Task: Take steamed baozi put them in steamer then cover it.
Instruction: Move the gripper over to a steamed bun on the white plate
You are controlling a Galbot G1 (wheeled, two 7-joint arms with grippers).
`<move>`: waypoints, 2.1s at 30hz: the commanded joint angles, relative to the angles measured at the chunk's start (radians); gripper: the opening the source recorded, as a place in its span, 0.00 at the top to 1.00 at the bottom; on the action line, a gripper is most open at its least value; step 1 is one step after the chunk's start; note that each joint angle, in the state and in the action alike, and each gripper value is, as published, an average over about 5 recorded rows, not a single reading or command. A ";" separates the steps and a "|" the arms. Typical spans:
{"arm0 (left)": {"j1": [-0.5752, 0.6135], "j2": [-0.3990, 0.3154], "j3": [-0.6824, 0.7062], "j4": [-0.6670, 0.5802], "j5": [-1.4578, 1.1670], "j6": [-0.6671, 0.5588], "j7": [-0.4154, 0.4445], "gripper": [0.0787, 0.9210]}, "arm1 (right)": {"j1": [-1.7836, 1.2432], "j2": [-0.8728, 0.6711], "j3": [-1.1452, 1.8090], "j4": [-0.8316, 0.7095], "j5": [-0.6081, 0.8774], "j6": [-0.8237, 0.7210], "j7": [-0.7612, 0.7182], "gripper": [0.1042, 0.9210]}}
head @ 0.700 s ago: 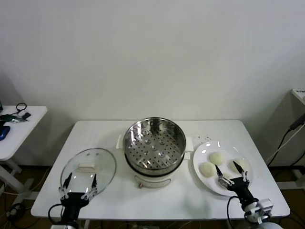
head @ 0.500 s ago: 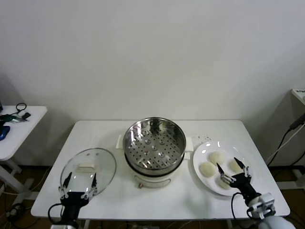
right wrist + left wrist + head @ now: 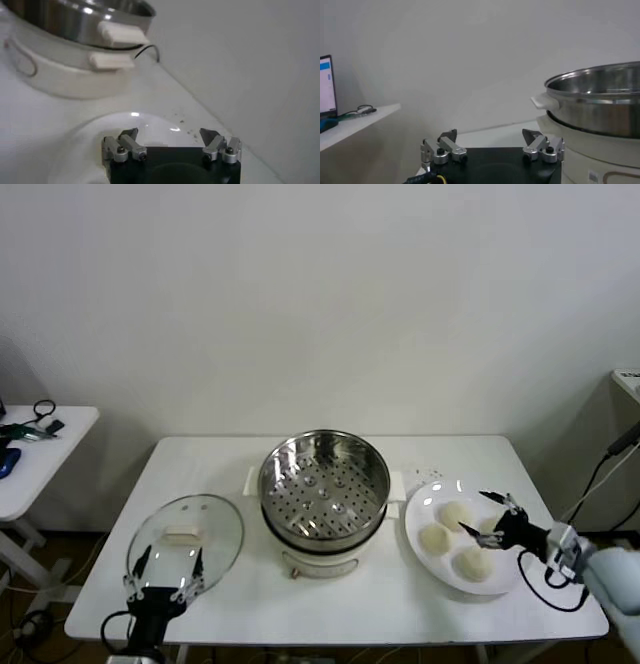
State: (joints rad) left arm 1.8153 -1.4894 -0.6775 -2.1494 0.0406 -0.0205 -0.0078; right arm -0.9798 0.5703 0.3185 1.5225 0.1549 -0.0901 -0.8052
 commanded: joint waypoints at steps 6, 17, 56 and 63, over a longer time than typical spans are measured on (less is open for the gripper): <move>0.024 0.010 -0.005 0.002 -0.007 -0.009 -0.008 0.12 | 1.011 -0.136 -1.052 -0.285 -0.041 -0.038 -0.331 0.12; 0.017 0.008 -0.009 0.015 -0.009 -0.003 -0.012 0.12 | 1.221 0.076 -1.379 -0.473 -0.055 -0.013 -0.354 0.12; 0.005 0.005 -0.020 0.040 -0.011 0.003 -0.016 0.12 | 1.114 0.381 -1.401 -0.741 -0.162 0.066 -0.358 0.12; 0.005 0.003 -0.015 0.040 -0.011 0.002 -0.016 0.12 | 1.112 0.380 -1.402 -0.745 -0.165 0.069 -0.361 0.13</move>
State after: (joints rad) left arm 1.8182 -1.4844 -0.6958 -2.1096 0.0300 -0.0179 -0.0235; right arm 0.1314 0.9369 -1.0733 0.7890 -0.0051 -0.0237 -1.1641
